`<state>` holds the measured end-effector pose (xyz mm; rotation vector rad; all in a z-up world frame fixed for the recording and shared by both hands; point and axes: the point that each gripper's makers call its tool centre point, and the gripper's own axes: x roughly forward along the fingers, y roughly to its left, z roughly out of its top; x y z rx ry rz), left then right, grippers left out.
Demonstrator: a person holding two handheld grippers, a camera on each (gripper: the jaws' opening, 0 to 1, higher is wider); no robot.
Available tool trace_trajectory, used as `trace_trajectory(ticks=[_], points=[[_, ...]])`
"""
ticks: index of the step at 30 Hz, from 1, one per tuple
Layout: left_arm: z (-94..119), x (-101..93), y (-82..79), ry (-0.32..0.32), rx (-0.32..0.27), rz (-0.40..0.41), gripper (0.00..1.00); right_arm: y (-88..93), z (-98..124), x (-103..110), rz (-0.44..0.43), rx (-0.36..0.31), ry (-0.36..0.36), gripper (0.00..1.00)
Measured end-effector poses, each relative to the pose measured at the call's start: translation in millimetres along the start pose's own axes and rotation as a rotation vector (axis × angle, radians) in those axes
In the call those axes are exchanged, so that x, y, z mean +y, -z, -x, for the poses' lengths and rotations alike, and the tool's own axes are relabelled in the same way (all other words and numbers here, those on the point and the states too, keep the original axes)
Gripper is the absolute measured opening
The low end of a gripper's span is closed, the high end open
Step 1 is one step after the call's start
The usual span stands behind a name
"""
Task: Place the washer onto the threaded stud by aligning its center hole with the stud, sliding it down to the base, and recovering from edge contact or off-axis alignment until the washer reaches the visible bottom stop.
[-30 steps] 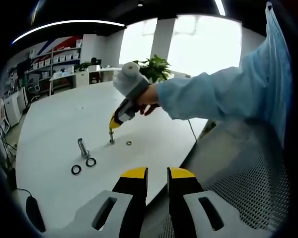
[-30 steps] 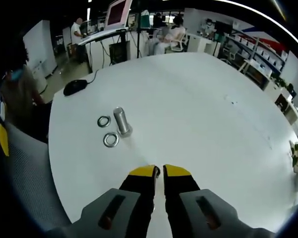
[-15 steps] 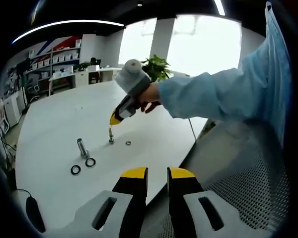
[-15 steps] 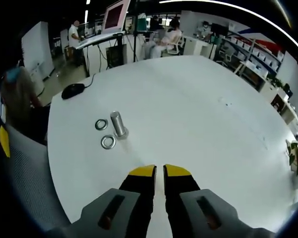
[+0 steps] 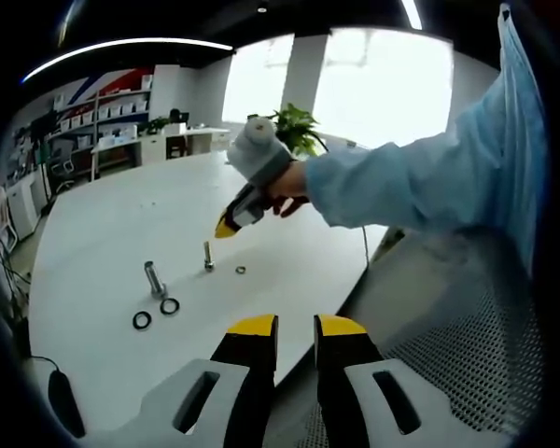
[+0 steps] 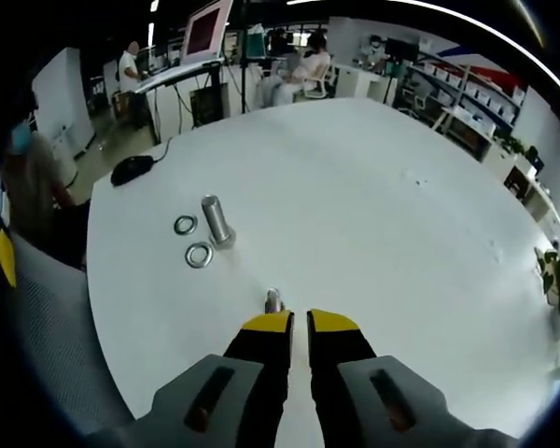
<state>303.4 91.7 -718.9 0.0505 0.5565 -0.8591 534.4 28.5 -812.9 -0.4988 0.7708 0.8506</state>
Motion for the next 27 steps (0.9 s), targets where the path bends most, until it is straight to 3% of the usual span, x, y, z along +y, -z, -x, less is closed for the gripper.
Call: trace_trajectory(ticks=[21, 23, 25, 27], points=[[-0.6, -0.5, 1.2, 0.003, 0.008, 0.001, 0.13, 42.4, -15.2, 18.3, -0.02, 0.093, -0.046, 0.09], [0.1, -0.4, 0.2, 0.002, 0.002, 0.002, 0.13, 45.6, -16.2, 18.5, -0.015, 0.103, -0.046, 0.09], [2.2, 1.1, -7.6, -0.005, -0.043, 0.008, 0.13, 47.8, -16.9, 18.3, -0.014, 0.109, -0.046, 0.09], [1.0, 0.8, -5.2, -0.003, -0.028, 0.009, 0.13, 50.8, -16.7, 17.6, -0.008, 0.117, -0.042, 0.09]])
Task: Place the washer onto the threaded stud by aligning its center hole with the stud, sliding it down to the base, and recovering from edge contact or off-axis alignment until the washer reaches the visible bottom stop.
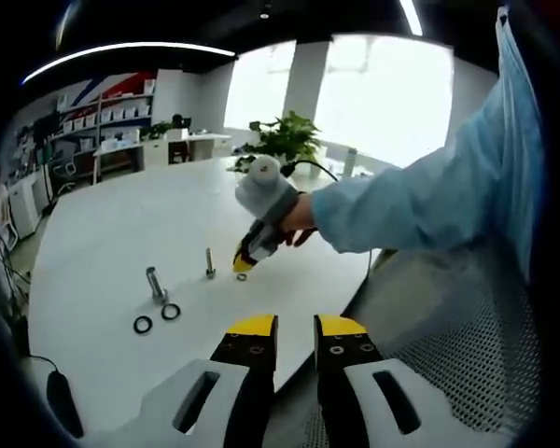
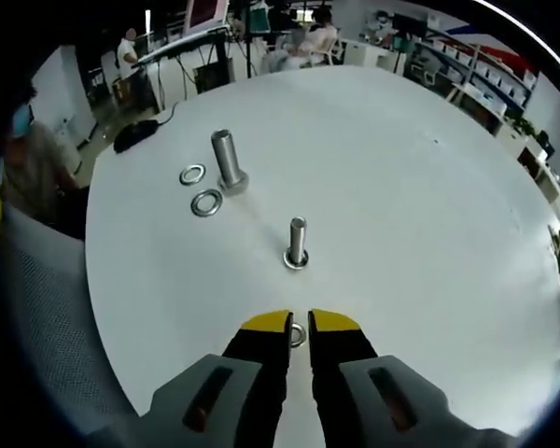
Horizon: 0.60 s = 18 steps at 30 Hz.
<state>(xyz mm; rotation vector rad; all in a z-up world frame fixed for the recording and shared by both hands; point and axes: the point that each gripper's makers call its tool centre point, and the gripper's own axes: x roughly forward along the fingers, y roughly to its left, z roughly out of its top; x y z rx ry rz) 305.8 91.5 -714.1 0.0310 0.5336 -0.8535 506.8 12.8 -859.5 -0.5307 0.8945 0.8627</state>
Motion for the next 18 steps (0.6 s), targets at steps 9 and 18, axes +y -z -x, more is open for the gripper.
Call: trace_trajectory(ticks=[9, 18], points=[[-1.3, -0.8, 3.7, 0.005, 0.021, -0.002, 0.13, 15.8, -2.8, -1.4, 0.003, 0.039, 0.001, 0.12], [-1.5, -0.1, 3.8, 0.002, 0.023, 0.0, 0.13, 19.1, -4.9, -1.5, 0.004, 0.047, 0.004, 0.13]])
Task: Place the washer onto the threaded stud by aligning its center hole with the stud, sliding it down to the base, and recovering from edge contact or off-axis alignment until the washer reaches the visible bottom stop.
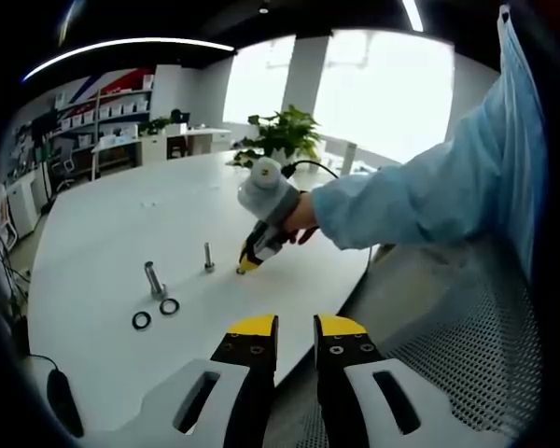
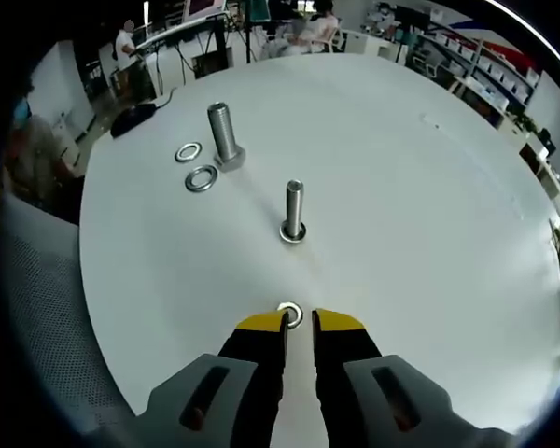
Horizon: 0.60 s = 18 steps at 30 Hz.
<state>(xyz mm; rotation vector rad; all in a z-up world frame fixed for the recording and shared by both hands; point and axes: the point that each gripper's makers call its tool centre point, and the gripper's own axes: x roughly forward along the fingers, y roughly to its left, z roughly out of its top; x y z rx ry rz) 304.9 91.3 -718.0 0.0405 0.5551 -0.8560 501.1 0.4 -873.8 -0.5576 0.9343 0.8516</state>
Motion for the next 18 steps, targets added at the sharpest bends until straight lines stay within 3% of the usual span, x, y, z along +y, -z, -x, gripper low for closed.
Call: trace_trajectory(ticks=[6, 9, 18], points=[[0.2, 0.8, 0.0, -0.004, 0.0, 0.002, 0.13, 1.3, -1.3, 0.7, -0.004, -0.006, 0.001, 0.12], [0.3, 1.0, 0.0, -0.005, 0.0, 0.002, 0.13, 2.2, -2.7, 4.8, 0.008, -0.002, -0.003, 0.06], [0.7, 1.6, 0.1, -0.01, -0.001, 0.005, 0.13, -1.0, -1.3, 5.3, 0.005, -0.005, -0.002, 0.06]])
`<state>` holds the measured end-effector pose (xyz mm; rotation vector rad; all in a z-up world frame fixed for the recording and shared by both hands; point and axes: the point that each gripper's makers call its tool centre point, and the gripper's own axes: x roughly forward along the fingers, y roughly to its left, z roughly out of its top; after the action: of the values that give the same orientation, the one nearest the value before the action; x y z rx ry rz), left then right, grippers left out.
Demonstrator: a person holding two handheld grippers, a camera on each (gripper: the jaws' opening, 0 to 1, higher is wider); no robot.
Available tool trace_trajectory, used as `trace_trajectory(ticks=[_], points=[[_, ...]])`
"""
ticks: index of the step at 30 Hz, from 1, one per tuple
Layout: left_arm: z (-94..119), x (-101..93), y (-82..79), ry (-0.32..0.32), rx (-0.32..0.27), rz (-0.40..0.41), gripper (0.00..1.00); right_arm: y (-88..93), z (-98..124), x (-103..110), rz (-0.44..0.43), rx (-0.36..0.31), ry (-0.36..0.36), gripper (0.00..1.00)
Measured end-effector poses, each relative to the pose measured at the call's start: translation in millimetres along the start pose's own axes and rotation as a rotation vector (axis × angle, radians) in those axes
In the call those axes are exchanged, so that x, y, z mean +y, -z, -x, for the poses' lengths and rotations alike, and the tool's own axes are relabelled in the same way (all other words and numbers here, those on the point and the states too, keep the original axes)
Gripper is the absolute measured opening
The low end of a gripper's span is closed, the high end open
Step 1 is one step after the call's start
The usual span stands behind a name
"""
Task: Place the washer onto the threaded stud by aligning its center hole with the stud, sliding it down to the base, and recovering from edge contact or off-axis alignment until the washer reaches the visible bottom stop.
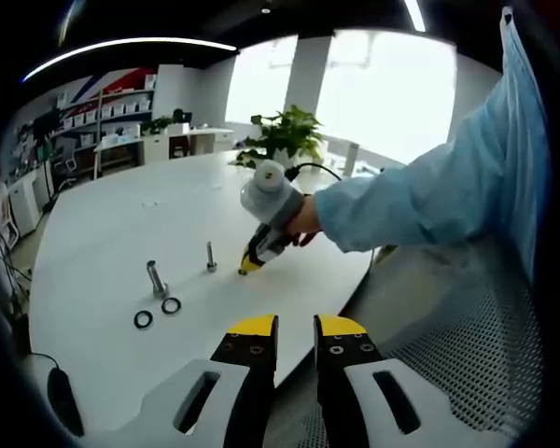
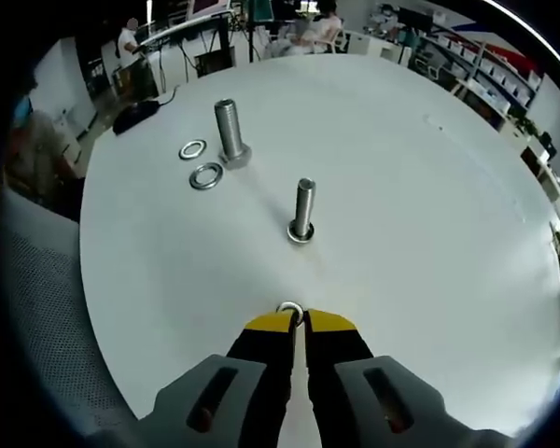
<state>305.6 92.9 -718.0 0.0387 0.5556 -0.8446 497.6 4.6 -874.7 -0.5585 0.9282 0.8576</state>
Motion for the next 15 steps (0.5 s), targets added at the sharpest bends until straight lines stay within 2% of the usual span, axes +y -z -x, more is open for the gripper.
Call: trace_trajectory(ticks=[15], points=[[-0.4, -1.1, 0.5, 0.006, 0.003, -0.002, 0.13, -28.5, 14.1, -7.2, -0.021, -0.089, 0.018, 0.06]])
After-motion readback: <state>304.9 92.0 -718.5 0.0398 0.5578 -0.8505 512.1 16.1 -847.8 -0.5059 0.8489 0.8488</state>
